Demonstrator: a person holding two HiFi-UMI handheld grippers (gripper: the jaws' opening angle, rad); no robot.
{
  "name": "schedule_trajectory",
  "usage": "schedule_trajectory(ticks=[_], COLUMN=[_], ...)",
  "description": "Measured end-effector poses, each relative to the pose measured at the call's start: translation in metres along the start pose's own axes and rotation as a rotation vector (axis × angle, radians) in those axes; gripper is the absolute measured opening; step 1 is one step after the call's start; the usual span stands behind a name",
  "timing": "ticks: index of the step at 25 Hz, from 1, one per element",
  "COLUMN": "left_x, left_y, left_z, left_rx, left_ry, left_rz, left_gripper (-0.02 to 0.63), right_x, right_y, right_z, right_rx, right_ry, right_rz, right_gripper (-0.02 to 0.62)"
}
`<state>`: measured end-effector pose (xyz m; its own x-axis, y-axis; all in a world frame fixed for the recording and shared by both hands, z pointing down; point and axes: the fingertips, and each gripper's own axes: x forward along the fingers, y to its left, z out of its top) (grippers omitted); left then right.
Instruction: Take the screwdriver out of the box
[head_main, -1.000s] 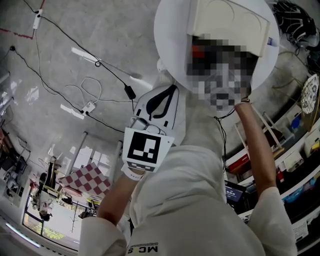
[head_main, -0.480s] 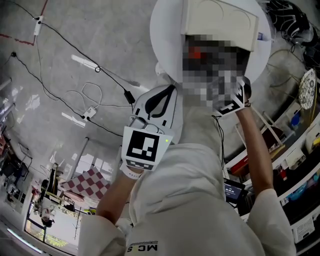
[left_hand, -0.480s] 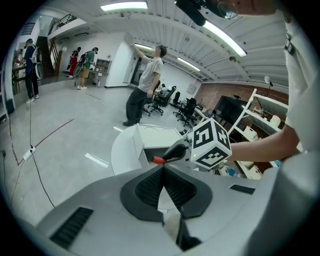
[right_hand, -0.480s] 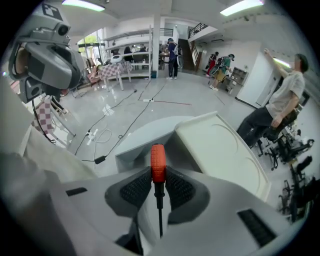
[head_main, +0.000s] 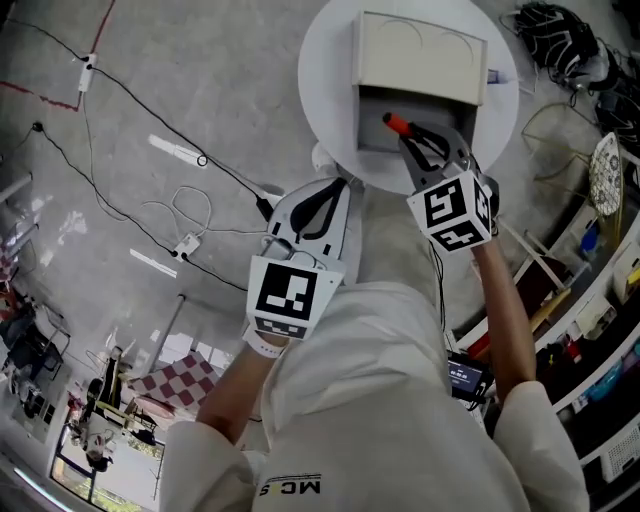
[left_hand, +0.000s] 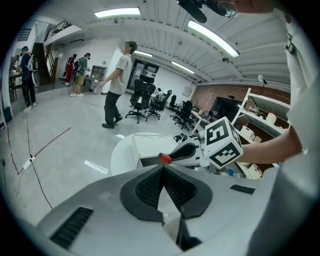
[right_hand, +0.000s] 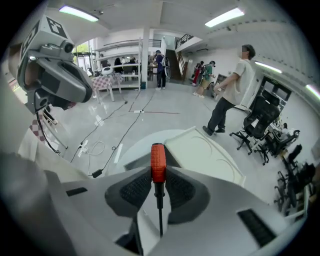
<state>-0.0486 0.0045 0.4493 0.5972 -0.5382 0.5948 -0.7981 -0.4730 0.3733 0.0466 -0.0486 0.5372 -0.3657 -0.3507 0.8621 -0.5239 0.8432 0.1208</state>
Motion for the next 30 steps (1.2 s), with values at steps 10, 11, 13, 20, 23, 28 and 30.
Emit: schedule_trajectory(ticks=[10,11,13,20,23,28,30], left_x=[-0.026,-0.028,-0.032,-0.049,-0.055,-0.069,-0.073], left_y=[-0.018,-0.02,-0.023,-0.029,-0.027,-0.032,-0.037], left_z=[0.031,0.035,0.043,0.072,0.084,0.108,0.118], left_rx=[0.034,0.037,0.046,0.093,0.114,0.13,0.138], left_ry=[-0.055,-0.063,-0.077,-0.13,-0.15,-0.202,-0.227], left_rz=[-0.017,-0.017,-0.017,-0.023,-0.018,-0.027,-0.038], left_gripper=[0.009,0.009,0.009,0.009,0.009,0.009,0.009], right_x=[-0.065,-0.072,-0.087,-0.141,-0.165,-0.208,-0.224], right_y=[-0.006,-0.008,-0.01,-0.012,-0.015,-0.021,-0.024], right_z=[0.029,0.031,0.036,0.055,0.065,0.082,0.085], right_rx=[0.097,0.108,0.133,0.201,0.224,0.271,0.294], right_ry=[-0.101,-0.114,-0.141,-0.237,-0.279,-0.37,-0.406], right_rz=[-0.084,-0.092,-0.108,-0.168,-0.199,-0.254,-0.276], right_gripper=[0.144,0.144,0.144,0.144,0.144,0.144,0.144])
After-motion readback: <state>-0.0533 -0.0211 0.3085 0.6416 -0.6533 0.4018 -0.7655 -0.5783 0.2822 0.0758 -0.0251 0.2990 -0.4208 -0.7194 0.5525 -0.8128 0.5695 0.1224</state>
